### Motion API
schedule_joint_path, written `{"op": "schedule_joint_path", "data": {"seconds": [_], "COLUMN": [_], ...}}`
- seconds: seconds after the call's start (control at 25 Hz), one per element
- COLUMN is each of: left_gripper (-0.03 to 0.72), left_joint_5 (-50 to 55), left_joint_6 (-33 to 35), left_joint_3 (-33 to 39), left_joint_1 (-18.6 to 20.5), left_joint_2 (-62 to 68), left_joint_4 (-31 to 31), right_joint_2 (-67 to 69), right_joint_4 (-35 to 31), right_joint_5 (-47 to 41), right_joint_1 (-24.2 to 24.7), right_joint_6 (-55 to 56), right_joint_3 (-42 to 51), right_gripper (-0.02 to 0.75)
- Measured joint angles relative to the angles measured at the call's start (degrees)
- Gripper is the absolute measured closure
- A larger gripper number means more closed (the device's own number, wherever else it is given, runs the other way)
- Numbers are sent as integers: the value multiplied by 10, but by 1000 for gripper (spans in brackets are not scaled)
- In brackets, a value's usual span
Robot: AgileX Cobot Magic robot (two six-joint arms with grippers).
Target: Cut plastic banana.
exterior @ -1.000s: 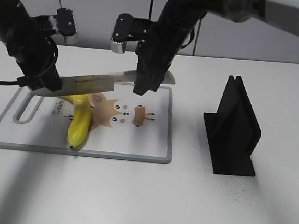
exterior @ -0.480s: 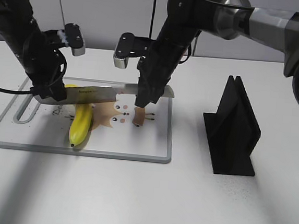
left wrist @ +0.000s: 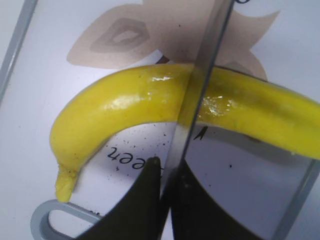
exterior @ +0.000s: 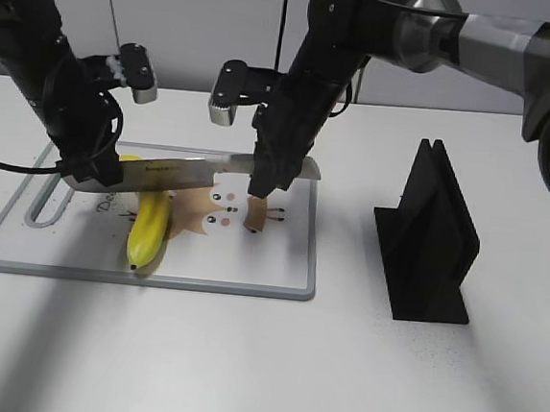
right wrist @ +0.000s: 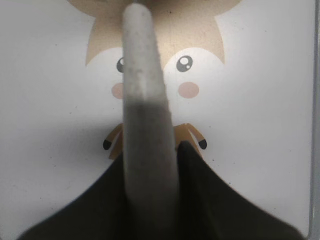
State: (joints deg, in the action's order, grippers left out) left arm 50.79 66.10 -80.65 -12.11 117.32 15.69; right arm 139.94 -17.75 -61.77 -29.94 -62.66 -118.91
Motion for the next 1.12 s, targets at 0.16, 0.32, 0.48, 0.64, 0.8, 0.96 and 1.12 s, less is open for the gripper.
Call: {"op": "schedule_joint_path", "data": {"seconds": [0.16, 0.32, 0.48, 0.64, 0.8, 0.96, 1.12], "left_gripper": [659, 659, 659, 659, 659, 655, 565], "left_joint_5": [0, -8, -20, -16, 3, 19, 20], "left_joint_6": [0, -1, -3, -4, -4, -6, -18], "left_joint_3": [0, 4, 16, 18, 19, 19, 19], "left_joint_1": [-1, -2, -4, -7, -8, -8, -7], "left_joint_2": [-1, -16, -35, -75, -115, -140, -157], "left_joint_4": [-4, -8, -7, -7, -3, 2, 12], "right_joint_2": [0, -2, -15, -45, -76, -98, -113], "right_joint_4": [1, 5, 13, 15, 17, 16, 9], "right_joint_5": [-2, -14, -28, -47, -61, -70, -77], "right_joint_1": [0, 0, -2, -2, -2, -2, -3], "right_joint_6": [0, 1, 5, 8, 9, 9, 9], "right_joint_3": [-2, -13, -14, -14, -17, -17, -17], "right_gripper": [531, 531, 535, 537, 538, 538, 543]}}
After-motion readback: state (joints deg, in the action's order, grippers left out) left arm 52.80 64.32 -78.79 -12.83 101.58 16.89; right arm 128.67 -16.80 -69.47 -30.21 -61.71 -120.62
